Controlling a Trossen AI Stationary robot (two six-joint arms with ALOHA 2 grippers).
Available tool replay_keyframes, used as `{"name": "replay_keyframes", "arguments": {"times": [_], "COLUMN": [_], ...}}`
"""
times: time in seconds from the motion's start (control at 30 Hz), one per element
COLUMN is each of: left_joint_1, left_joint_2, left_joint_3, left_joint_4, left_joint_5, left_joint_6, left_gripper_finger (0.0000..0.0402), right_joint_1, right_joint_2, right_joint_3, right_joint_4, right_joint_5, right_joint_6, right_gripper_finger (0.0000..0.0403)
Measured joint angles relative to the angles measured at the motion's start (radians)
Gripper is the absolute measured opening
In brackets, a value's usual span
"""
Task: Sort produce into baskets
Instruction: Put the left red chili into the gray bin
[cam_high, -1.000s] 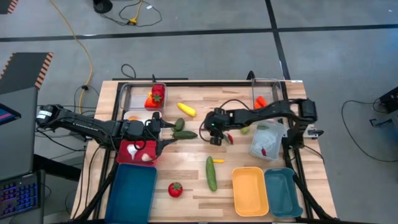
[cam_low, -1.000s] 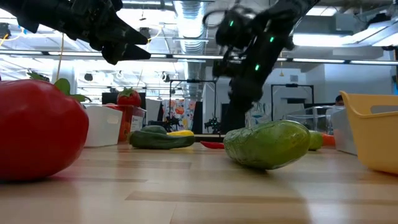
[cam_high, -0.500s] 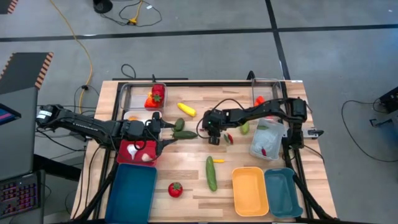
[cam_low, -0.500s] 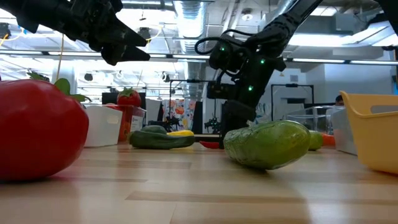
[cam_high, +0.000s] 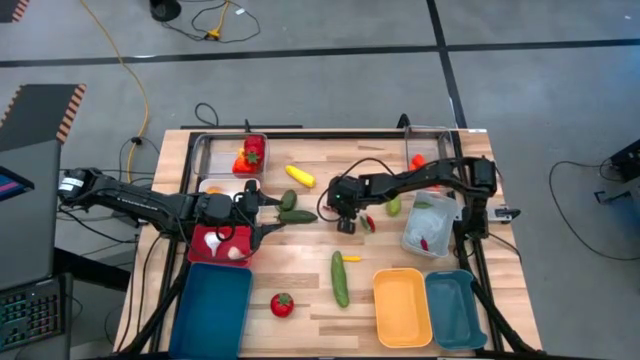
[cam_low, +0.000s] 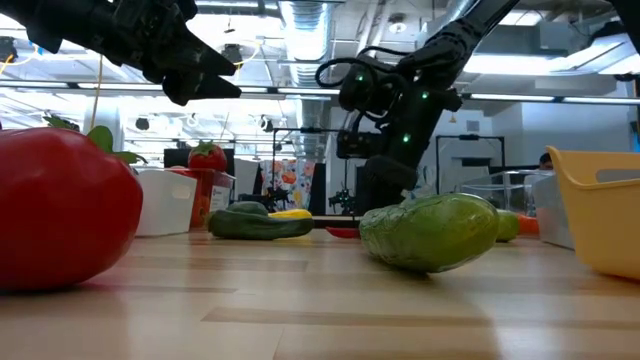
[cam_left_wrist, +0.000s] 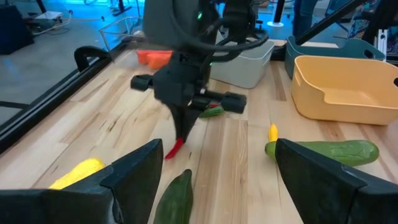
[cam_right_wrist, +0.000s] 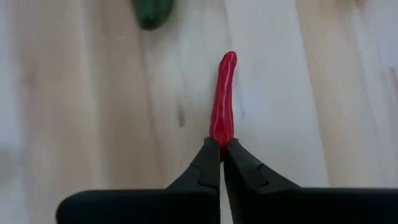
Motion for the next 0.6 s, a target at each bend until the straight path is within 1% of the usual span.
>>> {"name": "replay_keyframes", "arguments": {"times": [0.13,0.3,0.43,0.53,0.6], "left_joint_1": [0.0,0.0,0.0,0.0,0.0], "left_joint_2": [0.0,0.0,0.0,0.0,0.0], "left_joint_3": [0.0,0.0,0.0,0.0,0.0], "left_joint_4": [-0.001,-0.001,-0.001,-0.001,-0.001], "left_joint_5": [0.0,0.0,0.0,0.0,0.0], "left_joint_6": [0.0,0.0,0.0,0.0,0.0], "left_gripper_finger": [0.0297,0.0297,0.0297,0.0297,0.0297], "right_joint_1": [0.023,0.079,0.143,0.193,0.229], "right_joint_2": [-0.077,-0.206,-0.325,-0.412,-0.464], "right_joint_3": [0.051,0.158,0.214,0.208,0.189], "right_joint_4": [-0.178,-0.518,-0.756,-0.854,-0.895], "right_joint_5": [-0.026,-0.075,-0.078,-0.071,-0.047], "right_joint_6": [0.02,0.087,0.184,0.295,0.383], "right_gripper_finger": [0.0042,0.0047,0.0047,0.0048,0.0048]}}
